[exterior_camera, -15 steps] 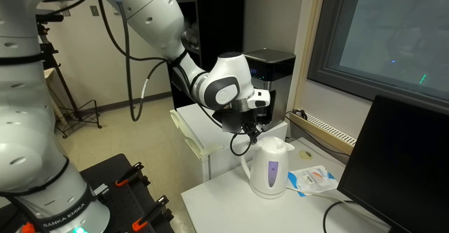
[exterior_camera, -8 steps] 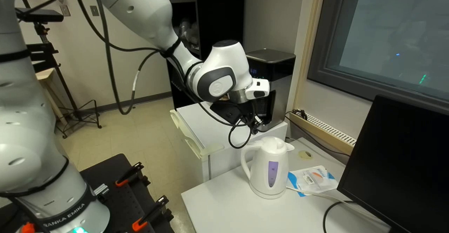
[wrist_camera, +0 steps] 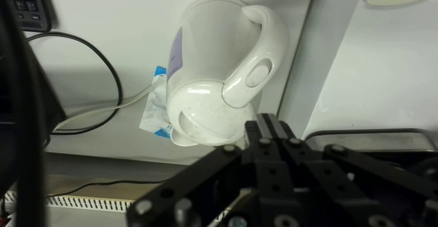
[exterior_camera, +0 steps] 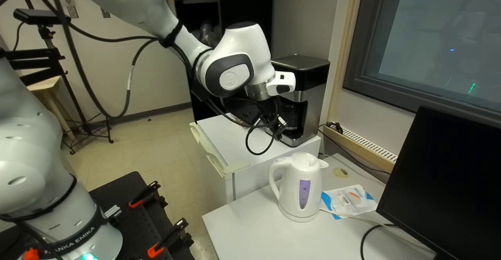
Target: Turn on the kettle
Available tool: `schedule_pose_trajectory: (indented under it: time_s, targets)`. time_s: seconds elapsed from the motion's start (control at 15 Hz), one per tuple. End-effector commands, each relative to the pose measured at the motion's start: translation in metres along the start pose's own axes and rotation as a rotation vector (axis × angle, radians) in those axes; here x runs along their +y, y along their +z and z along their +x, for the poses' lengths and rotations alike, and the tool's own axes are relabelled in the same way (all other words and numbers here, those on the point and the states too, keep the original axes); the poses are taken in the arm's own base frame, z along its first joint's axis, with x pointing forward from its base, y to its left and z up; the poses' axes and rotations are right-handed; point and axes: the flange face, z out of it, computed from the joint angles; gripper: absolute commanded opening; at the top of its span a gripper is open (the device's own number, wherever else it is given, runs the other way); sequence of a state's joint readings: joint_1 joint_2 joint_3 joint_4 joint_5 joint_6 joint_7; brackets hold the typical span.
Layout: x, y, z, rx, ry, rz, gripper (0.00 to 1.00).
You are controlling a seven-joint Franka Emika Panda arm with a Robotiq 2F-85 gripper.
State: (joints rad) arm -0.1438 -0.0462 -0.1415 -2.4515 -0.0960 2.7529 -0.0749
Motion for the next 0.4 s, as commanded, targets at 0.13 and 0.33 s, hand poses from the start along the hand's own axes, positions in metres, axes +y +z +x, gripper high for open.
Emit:
schedule_pose_trajectory:
  time_s: [0.13, 0.33]
  targets:
    - [-0.001, -0.037, -0.029, -0.026, -0.013, 0.024, 0.00]
    - [-0.004, -0.049, -0.043, -0.024, -0.012, 0.038, 0.00]
